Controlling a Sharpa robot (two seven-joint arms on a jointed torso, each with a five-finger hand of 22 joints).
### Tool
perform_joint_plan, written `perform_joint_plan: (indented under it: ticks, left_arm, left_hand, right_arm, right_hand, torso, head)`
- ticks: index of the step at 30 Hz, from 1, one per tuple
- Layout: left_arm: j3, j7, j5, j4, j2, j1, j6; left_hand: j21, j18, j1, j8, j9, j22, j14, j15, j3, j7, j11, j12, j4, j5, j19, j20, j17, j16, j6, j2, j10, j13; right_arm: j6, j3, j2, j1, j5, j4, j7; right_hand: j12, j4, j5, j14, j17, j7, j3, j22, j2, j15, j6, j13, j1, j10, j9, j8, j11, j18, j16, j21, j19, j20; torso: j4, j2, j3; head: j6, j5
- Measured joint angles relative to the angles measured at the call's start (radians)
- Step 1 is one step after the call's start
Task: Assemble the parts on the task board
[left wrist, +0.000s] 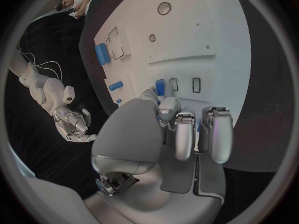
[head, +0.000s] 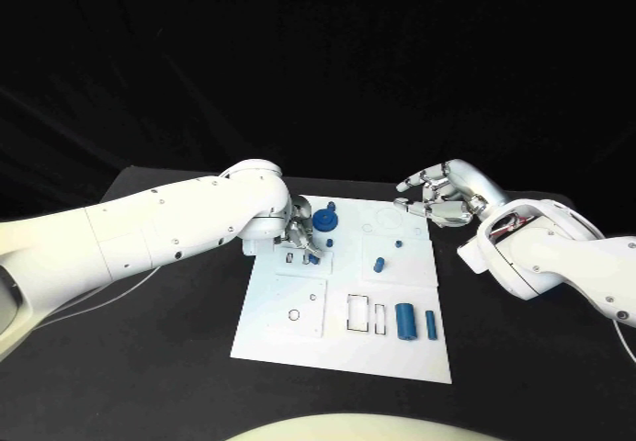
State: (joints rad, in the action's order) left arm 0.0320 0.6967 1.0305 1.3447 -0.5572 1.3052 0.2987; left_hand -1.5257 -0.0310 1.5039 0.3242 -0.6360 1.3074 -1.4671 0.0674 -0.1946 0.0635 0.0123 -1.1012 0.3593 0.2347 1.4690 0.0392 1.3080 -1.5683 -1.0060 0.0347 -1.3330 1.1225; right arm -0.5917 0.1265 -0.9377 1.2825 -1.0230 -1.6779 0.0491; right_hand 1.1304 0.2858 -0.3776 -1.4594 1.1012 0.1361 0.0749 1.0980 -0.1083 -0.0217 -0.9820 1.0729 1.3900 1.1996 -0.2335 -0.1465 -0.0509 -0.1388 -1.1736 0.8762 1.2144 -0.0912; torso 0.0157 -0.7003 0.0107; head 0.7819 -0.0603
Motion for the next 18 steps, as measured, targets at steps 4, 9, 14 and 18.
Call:
perform_joint_plan:
  ticks: [4, 9, 14, 18]
  left_arm:
    - [0.001, 0.000, -0.014, 0.006, -0.010, -0.001, -0.012]
    - [0.001, 0.001, -0.042, 0.020, -0.033, -0.002, -0.038]
    - [0.000, 0.001, -0.072, 0.042, -0.060, -0.002, -0.083]
    - [-0.001, 0.001, -0.085, 0.064, -0.084, -0.002, -0.125]
  left_hand:
    - [0.000, 0.000, -0.027, 0.005, -0.002, 0.000, 0.000, 0.000, -0.160, 0.001, 0.002, -0.003, -0.008, 0.004, 0.000, 0.000, 0.000, 0.000, 0.001, 0.087, -0.009, 0.012]
    - [0.000, 0.000, -0.086, 0.031, -0.006, 0.000, 0.000, 0.000, -0.238, 0.002, 0.000, -0.003, -0.016, 0.004, 0.000, 0.000, 0.000, 0.000, 0.002, 0.124, -0.014, 0.013]
    - [0.000, 0.000, -0.121, 0.035, -0.066, 0.000, 0.000, 0.000, -0.269, 0.000, 0.000, -0.008, -0.031, 0.004, 0.000, 0.000, 0.000, 0.000, 0.004, 0.126, -0.021, 0.015]
    - [0.000, 0.000, -0.134, 0.039, -0.073, 0.000, 0.000, 0.000, -0.289, -0.001, 0.000, -0.008, -0.043, 0.004, 0.000, 0.000, 0.000, 0.000, 0.006, 0.132, -0.021, 0.015]
  right_arm:
    - [0.000, 0.000, -0.001, 0.000, 0.000, 0.000, 0.000]
    - [0.000, 0.000, -0.002, 0.000, 0.000, 0.001, 0.000]
    - [0.000, 0.000, -0.004, 0.000, 0.001, 0.002, -0.001]
    - [0.000, 0.000, -0.007, 0.000, 0.001, 0.004, -0.002]
  right_hand:
    - [0.000, 0.000, 0.000, 0.000, 0.000, 0.000, 0.000, 0.000, 0.000, 0.000, 0.000, 0.000, 0.000, 0.000, 0.000, 0.000, 0.000, 0.000, 0.000, 0.000, 0.000, 0.000]
    - [0.000, 0.000, 0.000, 0.000, 0.000, 0.000, 0.000, -0.002, 0.000, 0.000, 0.000, 0.000, 0.000, 0.000, 0.000, 0.000, 0.000, 0.000, 0.000, 0.000, -0.004, 0.004]
    - [0.000, 0.000, 0.000, 0.000, -0.001, 0.000, 0.000, -0.002, 0.000, 0.000, 0.000, -0.002, 0.000, 0.000, 0.000, 0.000, 0.000, 0.000, 0.000, -0.005, -0.004, 0.004]
    - [0.000, 0.000, 0.000, 0.000, -0.002, 0.000, 0.000, -0.003, 0.000, 0.000, 0.000, -0.003, 0.000, 0.000, 0.000, 0.000, 0.000, 0.000, 0.004, -0.005, -0.004, 0.004]
  torso:
    - [0.0002, 0.000, -0.0009]
    - [0.0012, 0.001, -0.0014]
    - [0.0025, 0.001, -0.0019]
    - [0.0032, 0.001, -0.0018]
  head:
    - [0.001, 0.000]
    - [0.000, -0.001]
    - [-0.006, -0.002]
    - [-0.007, -0.001]
